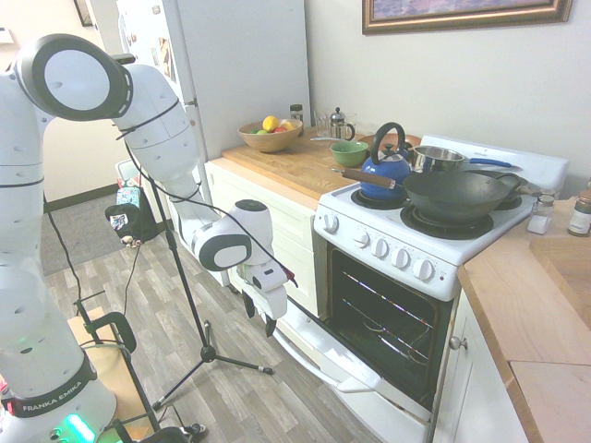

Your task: Close the oven

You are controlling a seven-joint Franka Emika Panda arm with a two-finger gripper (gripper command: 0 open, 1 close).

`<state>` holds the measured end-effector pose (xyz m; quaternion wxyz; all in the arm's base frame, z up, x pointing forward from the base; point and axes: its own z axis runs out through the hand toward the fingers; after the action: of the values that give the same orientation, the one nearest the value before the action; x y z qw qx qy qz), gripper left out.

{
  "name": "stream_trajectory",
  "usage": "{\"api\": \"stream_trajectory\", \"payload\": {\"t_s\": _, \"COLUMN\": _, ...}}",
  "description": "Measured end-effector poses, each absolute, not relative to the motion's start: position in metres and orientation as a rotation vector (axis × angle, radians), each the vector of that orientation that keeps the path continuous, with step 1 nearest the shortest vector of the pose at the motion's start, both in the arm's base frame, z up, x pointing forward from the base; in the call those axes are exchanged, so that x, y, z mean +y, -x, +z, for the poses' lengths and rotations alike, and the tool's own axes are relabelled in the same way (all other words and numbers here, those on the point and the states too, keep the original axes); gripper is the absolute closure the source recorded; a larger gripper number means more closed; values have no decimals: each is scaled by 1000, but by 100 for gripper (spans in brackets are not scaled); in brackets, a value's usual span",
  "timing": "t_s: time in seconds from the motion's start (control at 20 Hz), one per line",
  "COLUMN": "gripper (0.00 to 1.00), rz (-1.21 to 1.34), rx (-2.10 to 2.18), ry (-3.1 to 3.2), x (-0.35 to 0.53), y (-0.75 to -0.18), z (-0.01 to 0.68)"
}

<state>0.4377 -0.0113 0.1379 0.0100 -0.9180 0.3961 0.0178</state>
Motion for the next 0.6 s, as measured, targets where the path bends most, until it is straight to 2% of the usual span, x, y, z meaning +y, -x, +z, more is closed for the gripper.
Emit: {"api": "stream_trajectory", "payload": {"t_s": 0.6, "gripper": 0, "rz": -2, "rx": 1260, "ry": 2834, "x": -28, "y": -484, "z": 89}}
